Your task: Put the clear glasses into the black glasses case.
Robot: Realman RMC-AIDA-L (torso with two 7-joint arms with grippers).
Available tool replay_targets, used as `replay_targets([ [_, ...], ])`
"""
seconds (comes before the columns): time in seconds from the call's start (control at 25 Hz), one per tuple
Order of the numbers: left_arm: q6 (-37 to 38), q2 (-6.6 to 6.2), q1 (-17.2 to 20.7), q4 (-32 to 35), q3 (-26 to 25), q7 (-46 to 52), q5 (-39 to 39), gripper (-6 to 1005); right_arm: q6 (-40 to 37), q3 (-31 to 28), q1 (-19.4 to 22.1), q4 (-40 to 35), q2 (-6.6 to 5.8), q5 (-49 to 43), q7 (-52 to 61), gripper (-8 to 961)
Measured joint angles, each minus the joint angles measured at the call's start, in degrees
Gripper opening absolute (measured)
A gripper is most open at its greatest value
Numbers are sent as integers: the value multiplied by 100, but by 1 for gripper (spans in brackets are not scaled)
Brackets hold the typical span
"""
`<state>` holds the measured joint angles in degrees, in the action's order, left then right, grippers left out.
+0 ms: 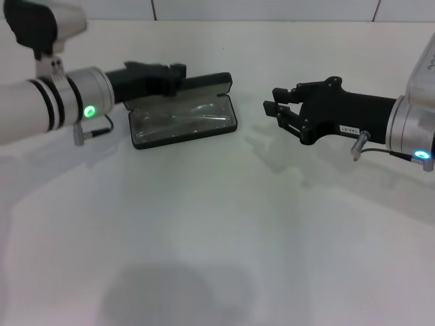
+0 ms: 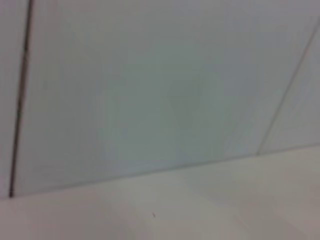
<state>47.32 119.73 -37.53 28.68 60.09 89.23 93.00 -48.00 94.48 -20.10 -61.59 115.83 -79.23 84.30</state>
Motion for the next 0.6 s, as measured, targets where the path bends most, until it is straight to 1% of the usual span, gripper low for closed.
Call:
replay_targets([
  [0.2, 19, 14, 83, -42, 307, 67, -70, 97, -4, -14, -165, 180, 0, 1, -9, 269],
  [0.36, 51, 22, 140, -127, 348, 101, -58, 98, -9, -13, -289, 308, 6, 3, -10, 274],
  [0.6, 205, 25, 233, -193, 364, 104, -47, 98, -9, -32, -351, 369, 9, 4, -11, 282],
])
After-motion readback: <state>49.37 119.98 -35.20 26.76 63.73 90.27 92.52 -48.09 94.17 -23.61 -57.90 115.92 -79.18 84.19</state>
